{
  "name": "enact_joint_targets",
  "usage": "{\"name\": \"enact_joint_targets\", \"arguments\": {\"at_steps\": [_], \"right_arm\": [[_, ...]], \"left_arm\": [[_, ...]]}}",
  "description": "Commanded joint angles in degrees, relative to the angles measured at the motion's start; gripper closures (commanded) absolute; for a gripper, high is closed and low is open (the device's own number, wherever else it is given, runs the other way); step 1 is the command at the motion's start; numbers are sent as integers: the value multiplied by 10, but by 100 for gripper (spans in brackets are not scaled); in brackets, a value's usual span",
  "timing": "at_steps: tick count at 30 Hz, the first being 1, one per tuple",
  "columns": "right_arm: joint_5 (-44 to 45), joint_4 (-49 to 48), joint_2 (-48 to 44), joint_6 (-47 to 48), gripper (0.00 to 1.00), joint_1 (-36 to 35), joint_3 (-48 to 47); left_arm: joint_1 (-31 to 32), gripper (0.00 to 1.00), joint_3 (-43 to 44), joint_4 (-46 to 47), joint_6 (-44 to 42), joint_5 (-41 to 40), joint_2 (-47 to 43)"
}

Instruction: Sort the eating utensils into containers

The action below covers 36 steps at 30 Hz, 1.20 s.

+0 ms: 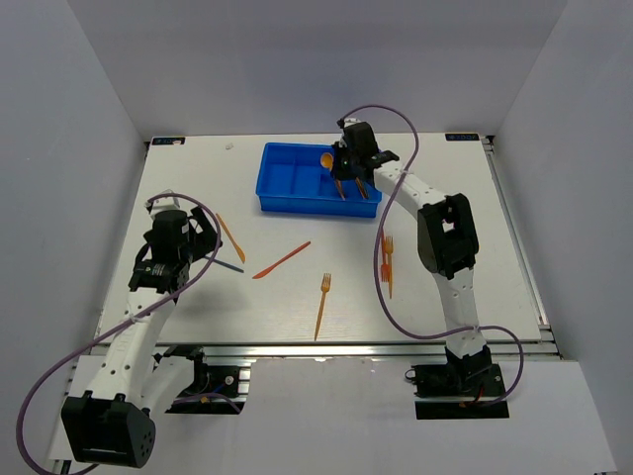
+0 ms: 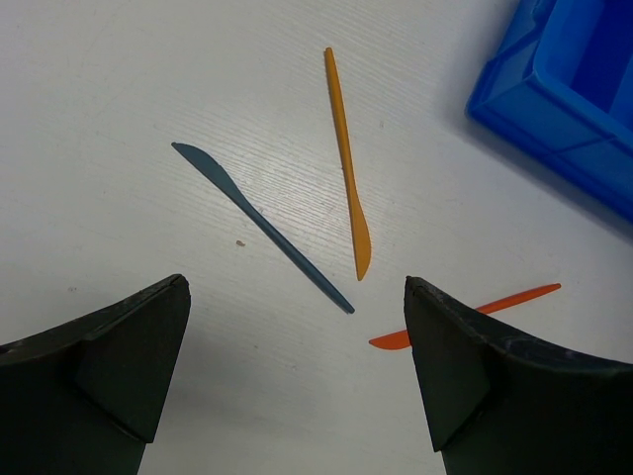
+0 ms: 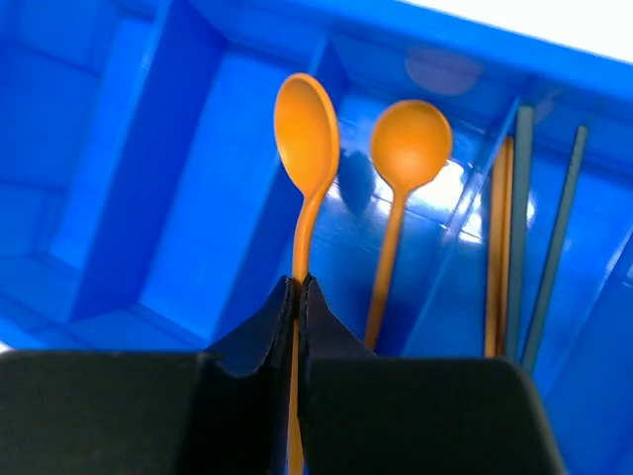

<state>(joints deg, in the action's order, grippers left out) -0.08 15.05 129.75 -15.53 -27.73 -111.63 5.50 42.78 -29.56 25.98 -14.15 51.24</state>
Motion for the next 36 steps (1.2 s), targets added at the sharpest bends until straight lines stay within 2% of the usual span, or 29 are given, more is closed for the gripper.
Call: {"name": "enact_joint_targets", "arguments": {"at_steps": [1, 16, 18, 25, 29, 30, 31, 33, 35, 36], "right_arm": [[31, -49, -6, 25, 100, 7, 7], [23, -25, 51, 22, 100, 26, -68], [16, -24, 53, 17, 85, 25, -78], [10, -24, 17, 5, 46, 26, -61], [22, -20, -37, 8, 45, 25, -29], [30, -22, -77, 8, 42, 25, 9], [38, -25, -102, 9, 35, 24, 34], [86, -28, -183, 9, 11, 20, 126], [126, -29, -243, -5, 11, 16, 199], [132, -36, -305, -33, 11, 15, 280]], "left_arm": [[2, 2, 4, 0, -4, 7, 2], [2, 2, 4, 1, -5, 8, 11], [2, 2, 5, 1, -5, 9, 11], [2, 2, 4, 1, -5, 9, 12], [2, 2, 5, 0, -5, 5, 11], [2, 2, 5, -1, -5, 3, 9], [2, 2, 5, -1, -4, 1, 8], [2, 2, 7, -5, -2, -10, 4], [2, 2, 9, -8, 1, -22, 0], [2, 2, 11, -19, 5, -34, -3]]}}
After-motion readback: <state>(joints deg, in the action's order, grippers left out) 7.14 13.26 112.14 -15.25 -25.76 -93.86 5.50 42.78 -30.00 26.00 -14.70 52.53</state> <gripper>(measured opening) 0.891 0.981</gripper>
